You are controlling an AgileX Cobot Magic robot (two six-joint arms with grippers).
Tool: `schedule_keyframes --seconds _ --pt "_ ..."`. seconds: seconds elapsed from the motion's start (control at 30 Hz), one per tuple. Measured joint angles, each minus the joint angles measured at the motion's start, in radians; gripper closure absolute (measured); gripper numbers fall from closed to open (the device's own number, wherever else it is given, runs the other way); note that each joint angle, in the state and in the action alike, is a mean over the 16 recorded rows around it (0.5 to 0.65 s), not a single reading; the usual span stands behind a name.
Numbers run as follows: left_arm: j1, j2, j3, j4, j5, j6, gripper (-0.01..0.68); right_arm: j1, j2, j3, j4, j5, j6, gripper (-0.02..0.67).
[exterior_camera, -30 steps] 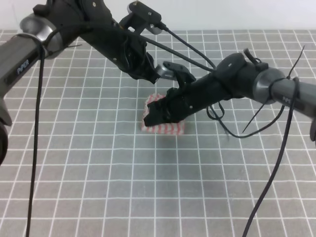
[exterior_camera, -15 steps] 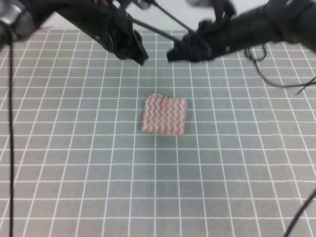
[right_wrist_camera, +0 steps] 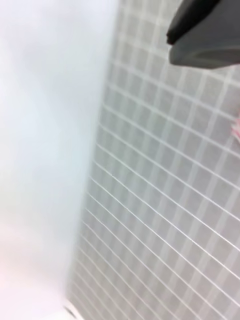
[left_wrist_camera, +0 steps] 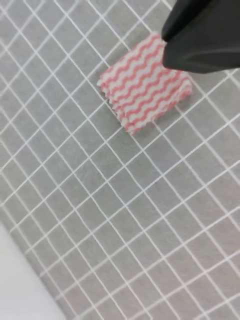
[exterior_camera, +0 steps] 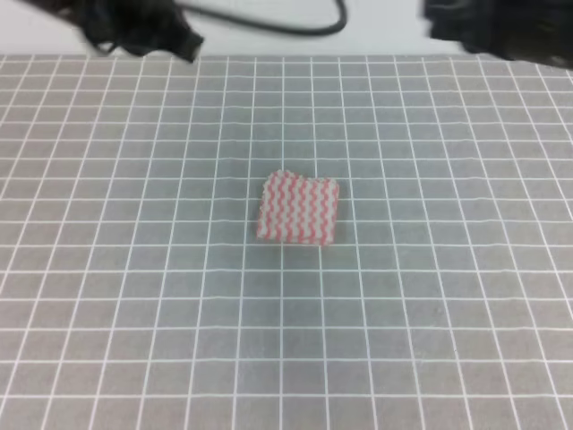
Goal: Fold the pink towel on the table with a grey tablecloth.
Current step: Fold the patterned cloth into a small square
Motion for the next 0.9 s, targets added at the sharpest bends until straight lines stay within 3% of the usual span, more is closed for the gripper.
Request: schedule_keyframes --seconds 0.2,0.5,0.9 --pt "0.000 -0.278 0.309 0.051 -0.156 -0.106 0.675 0.000 -0.208 0.204 0.016 -0.141 0.000 0.665" --pt "0.000 -0.687 0.736 0.189 -0.303 -0.320 0.675 0.000 -0.431 0.403 0.043 -0.211 -0.001 0.666" --pt "0.000 -1.031 1.002 0.286 -0.319 -0.478 0.675 0.000 -0.670 0.585 0.051 -0.286 -0.001 0.665"
